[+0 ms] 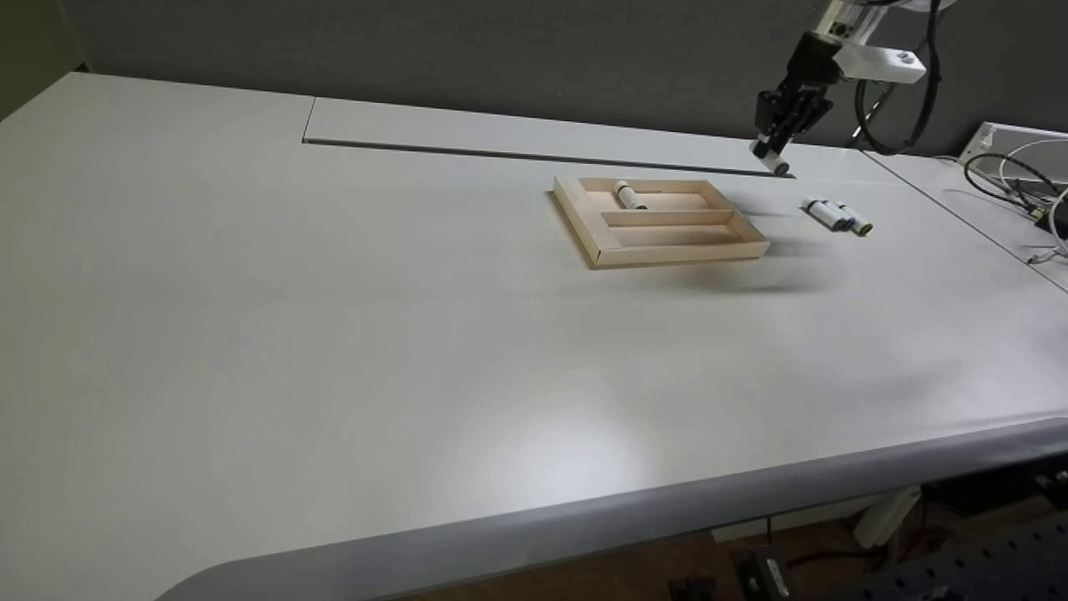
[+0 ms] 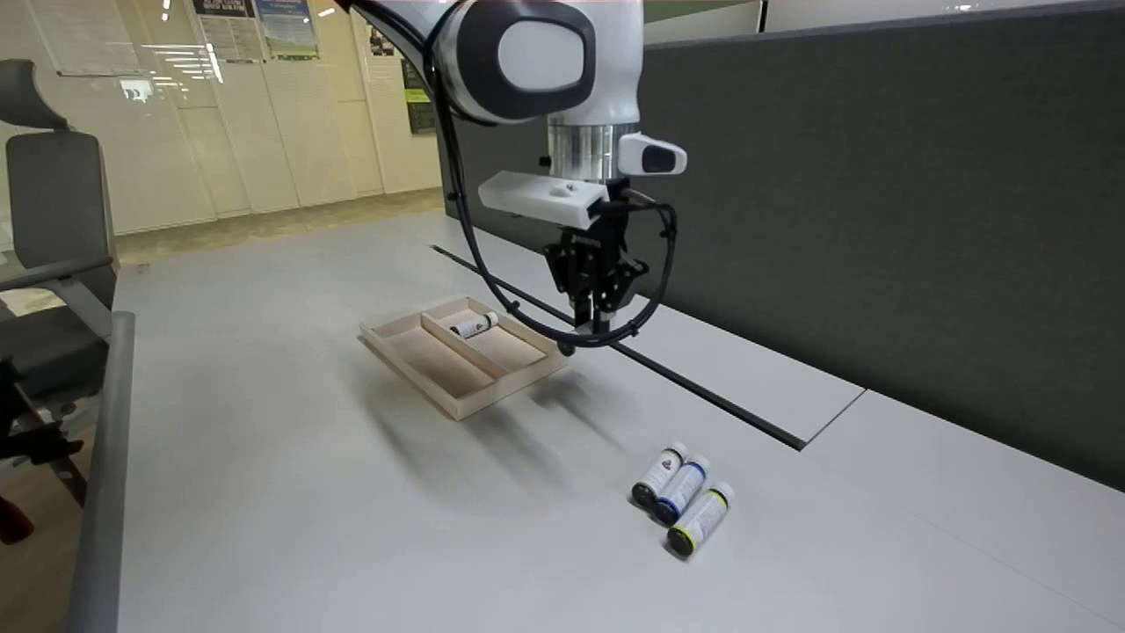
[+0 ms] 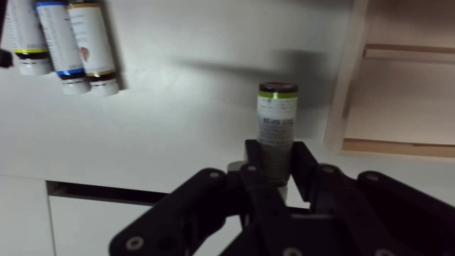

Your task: Pick up a vial and put it in the top compartment of the beige tray

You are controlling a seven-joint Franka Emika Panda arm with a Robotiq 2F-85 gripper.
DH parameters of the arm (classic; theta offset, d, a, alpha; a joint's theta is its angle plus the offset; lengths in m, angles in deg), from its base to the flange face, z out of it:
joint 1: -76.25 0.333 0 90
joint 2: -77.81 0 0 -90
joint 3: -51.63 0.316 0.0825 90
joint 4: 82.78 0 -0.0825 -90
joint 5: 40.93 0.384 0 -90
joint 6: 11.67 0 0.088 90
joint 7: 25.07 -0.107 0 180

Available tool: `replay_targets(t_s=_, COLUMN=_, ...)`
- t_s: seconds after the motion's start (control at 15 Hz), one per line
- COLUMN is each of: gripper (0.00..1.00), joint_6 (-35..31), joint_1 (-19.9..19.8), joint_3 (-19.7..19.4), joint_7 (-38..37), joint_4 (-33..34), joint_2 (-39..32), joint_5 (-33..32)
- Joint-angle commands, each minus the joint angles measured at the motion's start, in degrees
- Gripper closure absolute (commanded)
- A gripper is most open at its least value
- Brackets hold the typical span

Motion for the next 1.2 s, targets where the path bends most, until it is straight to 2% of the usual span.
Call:
replay_targets(t_s=0.0, gripper=0.93, joint_6=2.59, joint_1=4.12, joint_3=-0.15, joint_7=-6.16, joint_4=3.65, joint_2=-1.88, joint_5=-0.21)
replay_targets(t_s=0.4, gripper=0.93, joint_6=7.89, joint_1=8.20, joint_3=1.03, joint_7=-11.07, joint_4=7.40, joint_2=-4.82, joint_5=1.27)
replay_targets(t_s=0.73, gripper=0.93, joint_6=10.69, joint_1=9.09, joint_3=1.52, joint_7=-12.26, joint_4=9.72, joint_2=-8.02, joint_5=2.83)
replay_targets(t_s=1.13, gripper=0.93, joint_6=10.09, joint_1=9.76, joint_3=1.65, joint_7=-12.54, joint_4=10.29, joint_2=-9.13, joint_5=2.79)
